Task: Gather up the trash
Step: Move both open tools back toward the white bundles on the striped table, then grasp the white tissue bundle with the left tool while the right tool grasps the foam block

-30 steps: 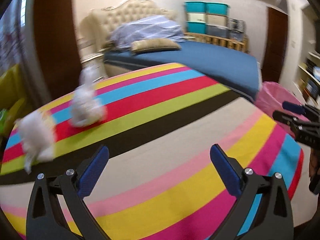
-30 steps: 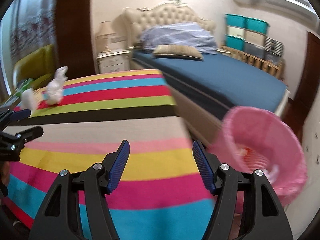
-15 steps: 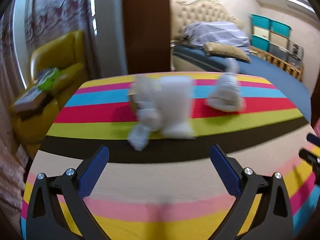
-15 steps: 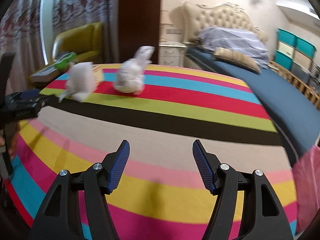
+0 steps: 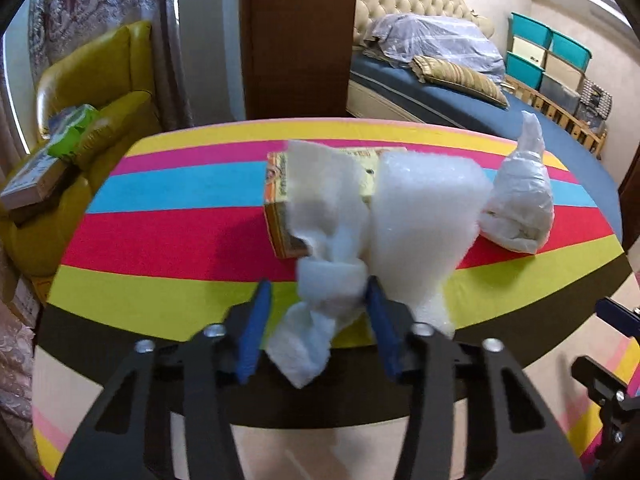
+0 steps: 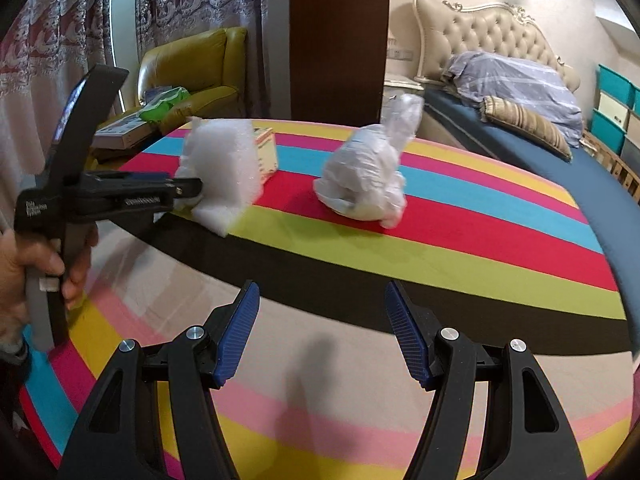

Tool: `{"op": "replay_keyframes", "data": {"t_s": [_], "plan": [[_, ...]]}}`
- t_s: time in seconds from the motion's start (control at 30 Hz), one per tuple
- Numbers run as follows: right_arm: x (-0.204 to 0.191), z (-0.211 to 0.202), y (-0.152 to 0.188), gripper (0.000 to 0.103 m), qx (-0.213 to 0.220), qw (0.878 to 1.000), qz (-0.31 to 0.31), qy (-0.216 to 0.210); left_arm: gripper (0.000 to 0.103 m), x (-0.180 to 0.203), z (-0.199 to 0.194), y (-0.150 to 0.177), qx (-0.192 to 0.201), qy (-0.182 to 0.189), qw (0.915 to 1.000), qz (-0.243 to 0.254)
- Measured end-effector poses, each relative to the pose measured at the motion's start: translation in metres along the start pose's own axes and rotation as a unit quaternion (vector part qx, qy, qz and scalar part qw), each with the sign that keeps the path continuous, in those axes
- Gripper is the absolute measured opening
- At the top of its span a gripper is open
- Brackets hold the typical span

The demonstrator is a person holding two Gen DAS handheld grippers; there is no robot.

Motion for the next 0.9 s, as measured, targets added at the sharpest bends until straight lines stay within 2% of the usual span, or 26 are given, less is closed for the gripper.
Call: {"op": "replay_keyframes", "data": {"t_s": [0.07, 0.27, 0.4, 0.47, 0.63, 0.77, 0.8, 0.83, 0.87, 0.9], "plan": [[-0.008, 0.010, -0.005, 0.063, -0.004, 1.000, 0.000, -0.004, 0.027, -0.001, -0.005, 0.001, 0.005, 0.005, 1.0000, 0.004], [-0.040, 0.041, -0.023, 0.063, -0.009, 1.000, -0.003, -0.015, 0.025, -0.022, -0.043, 0.024, 0.032, -0.059, 0.9975, 0.023], [-0.063, 0.061, -0.036, 0.063, -0.009, 1.000, -0.004, -0.016, 0.025, -0.056, -0.058, 0.042, 0.026, -0.100, 0.9946, 0.000], [-0.074, 0.071, -0.044, 0.066, -0.006, 1.000, -0.004, -0.012, 0.025, -0.067, -0.063, 0.050, 0.024, -0.113, 0.9933, -0.009], [-0.093, 0.092, -0.057, 0.073, -0.007, 1.000, 0.000, 0.006, 0.025, -0.080, -0.073, 0.057, 0.026, -0.115, 0.9928, -0.018], [-0.100, 0.112, -0.059, 0.073, -0.030, 0.999, -0.011, 0.033, 0.025, -0.082, -0.073, 0.057, 0.026, -0.113, 0.9931, -0.019], [-0.100, 0.115, -0.059, 0.070, -0.036, 0.999, -0.013, 0.039, 0.025, -0.081, -0.075, 0.057, 0.027, -0.113, 0.9930, -0.020], [-0.099, 0.115, -0.058, 0.060, -0.036, 0.998, -0.013, 0.046, 0.025, -0.082, -0.075, 0.058, 0.029, -0.113, 0.9930, -0.022], [-0.097, 0.114, -0.059, 0.055, -0.032, 0.998, -0.014, 0.055, 0.025, -0.082, -0.075, 0.058, 0.029, -0.111, 0.9931, -0.023], [-0.097, 0.111, -0.059, 0.052, -0.027, 0.998, -0.018, 0.049, 0.025, -0.080, -0.077, 0.061, 0.029, -0.111, 0.9931, -0.023]]}}
Point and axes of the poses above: each gripper's, at about its wrist camera, not at the fingertips, and z roughly the way its jaws point, x to its right, y to its underside, the point moved 5 cm from there along z, roughly the way its jaws point, and after that the axes turned 9 degrees about x, right-handed, at the moved point
